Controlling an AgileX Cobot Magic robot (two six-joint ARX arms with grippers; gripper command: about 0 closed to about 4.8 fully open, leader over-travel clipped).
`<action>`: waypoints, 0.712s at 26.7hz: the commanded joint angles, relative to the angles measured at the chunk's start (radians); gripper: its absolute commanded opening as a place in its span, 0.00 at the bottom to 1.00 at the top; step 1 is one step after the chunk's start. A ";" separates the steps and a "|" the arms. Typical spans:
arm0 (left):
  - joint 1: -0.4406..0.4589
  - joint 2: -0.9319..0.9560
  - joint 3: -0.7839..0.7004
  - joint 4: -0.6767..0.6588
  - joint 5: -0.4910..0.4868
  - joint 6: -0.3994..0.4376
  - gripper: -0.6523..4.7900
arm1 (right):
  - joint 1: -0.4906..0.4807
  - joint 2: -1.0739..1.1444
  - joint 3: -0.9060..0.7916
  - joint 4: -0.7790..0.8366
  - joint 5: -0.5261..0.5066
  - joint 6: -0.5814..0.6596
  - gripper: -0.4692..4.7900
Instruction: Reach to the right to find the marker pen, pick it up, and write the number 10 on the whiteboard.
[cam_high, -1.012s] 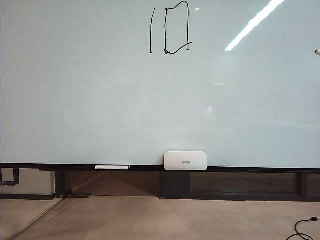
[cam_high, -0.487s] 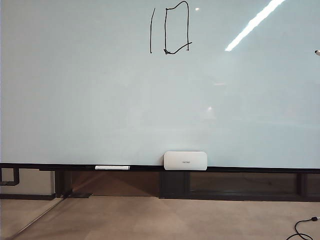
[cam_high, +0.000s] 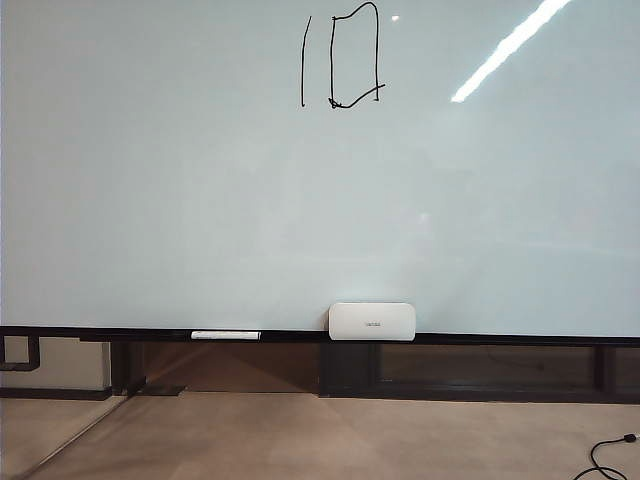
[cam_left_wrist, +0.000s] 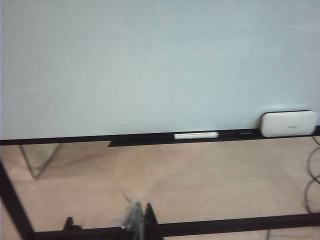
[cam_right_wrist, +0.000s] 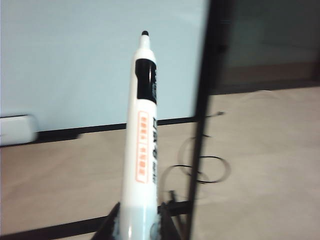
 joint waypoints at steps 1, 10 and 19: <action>0.041 0.000 0.003 0.007 0.003 0.000 0.11 | -0.072 0.001 0.000 0.017 0.001 -0.003 0.09; 0.226 0.000 0.003 0.007 0.002 0.000 0.11 | -0.221 0.001 0.000 0.017 0.001 -0.003 0.09; 0.269 0.000 0.003 0.007 0.001 0.000 0.11 | -0.226 0.001 0.000 0.017 0.002 -0.003 0.09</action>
